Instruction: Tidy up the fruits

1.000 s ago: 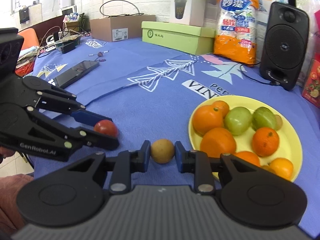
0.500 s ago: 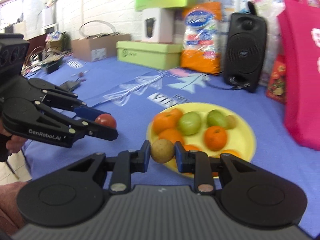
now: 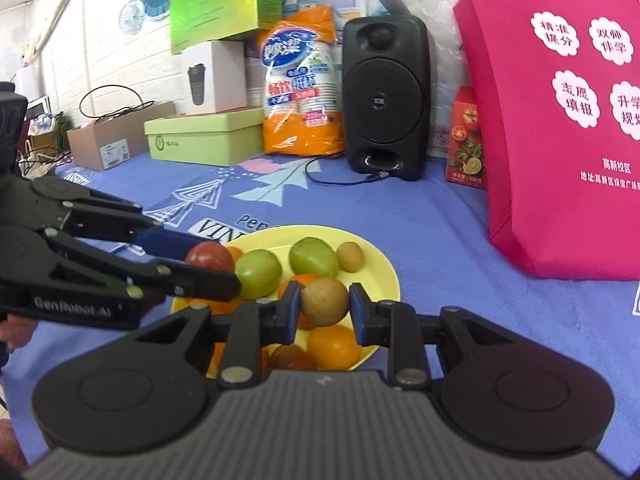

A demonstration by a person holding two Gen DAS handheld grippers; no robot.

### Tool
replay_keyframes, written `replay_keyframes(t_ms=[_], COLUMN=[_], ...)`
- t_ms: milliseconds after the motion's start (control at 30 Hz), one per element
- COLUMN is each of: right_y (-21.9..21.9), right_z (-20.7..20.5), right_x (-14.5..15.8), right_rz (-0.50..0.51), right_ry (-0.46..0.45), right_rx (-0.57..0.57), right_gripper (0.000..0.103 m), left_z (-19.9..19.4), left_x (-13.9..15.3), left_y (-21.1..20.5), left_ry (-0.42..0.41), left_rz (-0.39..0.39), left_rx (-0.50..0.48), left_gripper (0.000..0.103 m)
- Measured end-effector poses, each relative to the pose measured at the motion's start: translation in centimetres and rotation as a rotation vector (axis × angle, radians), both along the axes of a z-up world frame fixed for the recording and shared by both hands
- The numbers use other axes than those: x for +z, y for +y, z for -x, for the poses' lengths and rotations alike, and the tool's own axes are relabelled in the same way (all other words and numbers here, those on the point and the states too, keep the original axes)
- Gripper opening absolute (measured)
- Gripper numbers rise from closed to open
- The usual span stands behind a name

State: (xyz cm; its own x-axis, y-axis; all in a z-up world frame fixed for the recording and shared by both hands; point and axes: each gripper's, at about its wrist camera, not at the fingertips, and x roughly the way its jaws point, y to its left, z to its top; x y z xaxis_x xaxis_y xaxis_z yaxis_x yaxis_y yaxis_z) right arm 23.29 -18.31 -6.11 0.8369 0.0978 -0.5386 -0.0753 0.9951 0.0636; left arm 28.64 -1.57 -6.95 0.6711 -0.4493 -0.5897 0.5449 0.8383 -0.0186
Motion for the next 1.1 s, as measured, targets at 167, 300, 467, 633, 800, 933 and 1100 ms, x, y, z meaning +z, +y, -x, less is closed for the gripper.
replay_keyframes(t_ms=[167,300,467,633,800,933,1100], right_y=[-0.6,-0.9,-0.8,-0.6,-0.5,-0.5,-0.4], right_z=[-1.3,-1.9,-1.7,-1.0,0.6,2.4,4.2], right_x=[-0.7,-1.0,-0.8,-0.2,1.1,2.5,3.7], right_rz=[-0.013,-0.023,-0.021,-0.016,-0.014,-0.016,-0.009], right_ry=[0.013,0.025,0.012,-0.003,-0.036,-0.074,-0.098], right_rx=[-0.020,-0.025,-0.029,-0.037,-0.075,-0.104,-0.133], right_gripper=[0.025,0.025,0.031,0.039,0.059,0.074,0.083], left_z=[-1.1,-1.3,-0.9,-0.1,0.6,1.5,2.7], left_x=[-0.8,-0.8,-0.4,0.0,1.4,2.9,4.5], left_y=[-1.1,-1.1,-0.7,-0.3,0.9,2.4,4.0], left_ry=[0.025,0.030,0.022,0.014,0.025,0.023,0.005], left_rz=[-0.020,-0.017,-0.018,-0.029,0.006,0.056,0.083], left_rx=[0.007,0.047,0.078,0.136,0.202,0.250,0.354], left_gripper=[0.032,0.068,0.081,0.103,0.103,0.103,0.103])
